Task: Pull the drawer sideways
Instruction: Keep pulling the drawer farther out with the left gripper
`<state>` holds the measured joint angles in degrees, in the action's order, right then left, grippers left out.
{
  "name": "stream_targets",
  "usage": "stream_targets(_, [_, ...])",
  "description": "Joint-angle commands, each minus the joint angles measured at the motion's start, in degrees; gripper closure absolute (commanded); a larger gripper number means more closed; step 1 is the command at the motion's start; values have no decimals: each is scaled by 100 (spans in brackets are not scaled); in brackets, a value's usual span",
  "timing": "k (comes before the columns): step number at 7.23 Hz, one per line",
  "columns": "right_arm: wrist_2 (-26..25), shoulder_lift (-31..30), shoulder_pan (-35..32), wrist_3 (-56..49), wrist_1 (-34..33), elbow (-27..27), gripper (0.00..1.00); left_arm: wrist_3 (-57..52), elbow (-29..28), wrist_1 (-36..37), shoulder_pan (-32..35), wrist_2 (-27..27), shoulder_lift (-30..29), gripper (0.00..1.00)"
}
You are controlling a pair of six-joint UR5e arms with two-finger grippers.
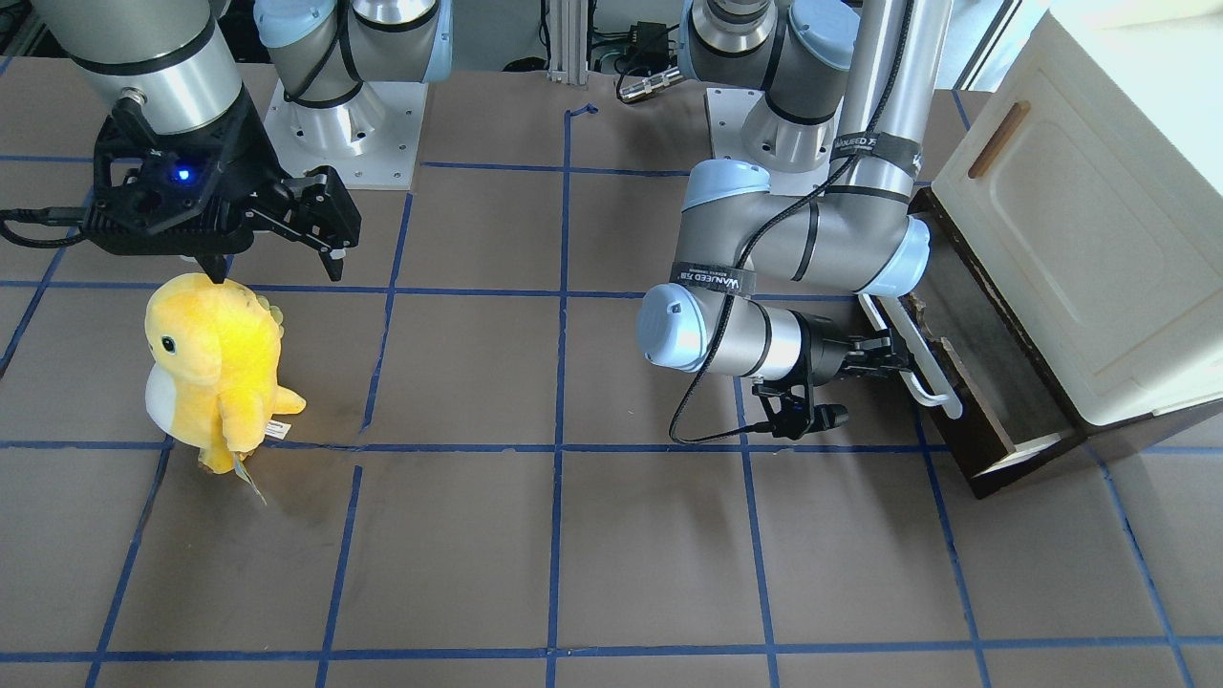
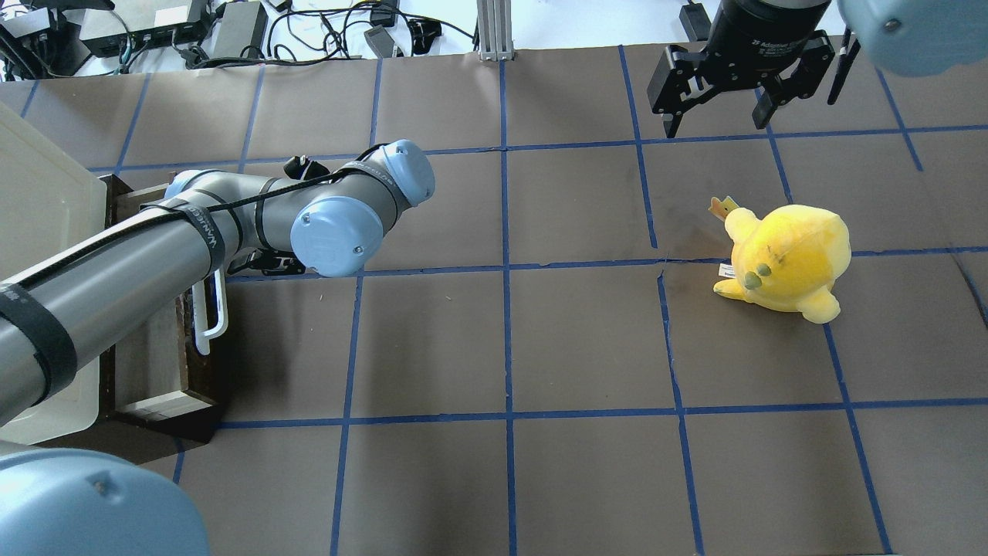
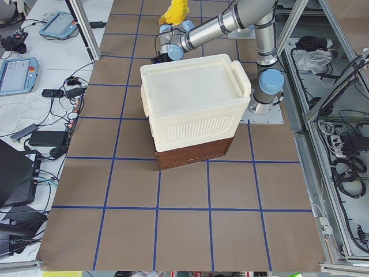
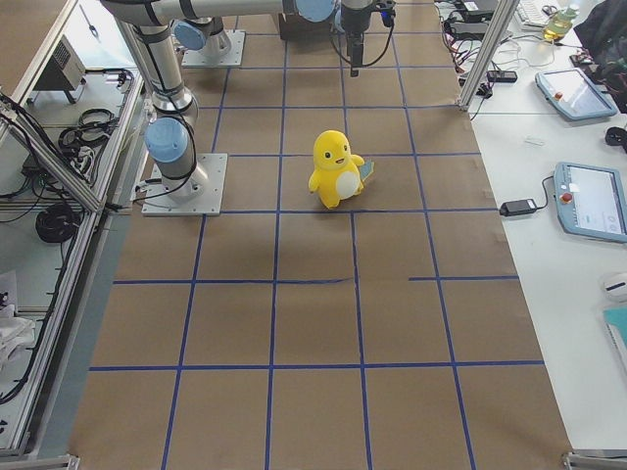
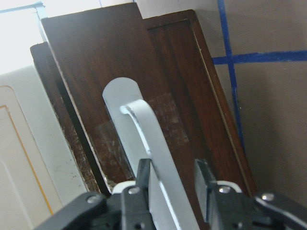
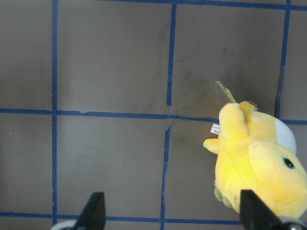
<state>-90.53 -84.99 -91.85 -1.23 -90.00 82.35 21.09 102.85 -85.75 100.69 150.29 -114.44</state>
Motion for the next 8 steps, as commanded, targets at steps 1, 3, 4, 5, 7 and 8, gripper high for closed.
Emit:
stream_targets(1, [0,0,0,-9,0,0,0,27,51,5,-14,0,-17,58])
stream_targets(3, [0,0,0,-9,0,0,0,36,51,-3,-14,9,-25,55])
stream_targets(4, [0,0,0,0,0,0,0,36,51,-3,-31,9,-17,56])
stream_targets(5, [0,0,0,0,0,0,0,18,60,-3,-49,113,9,57])
stream_targets(7, [0,0,0,-9,0,0,0,9,60,-21,-49,114,18,58])
stream_targets(8, [0,0,0,0,0,0,0,9,60,-21,-49,114,18,61])
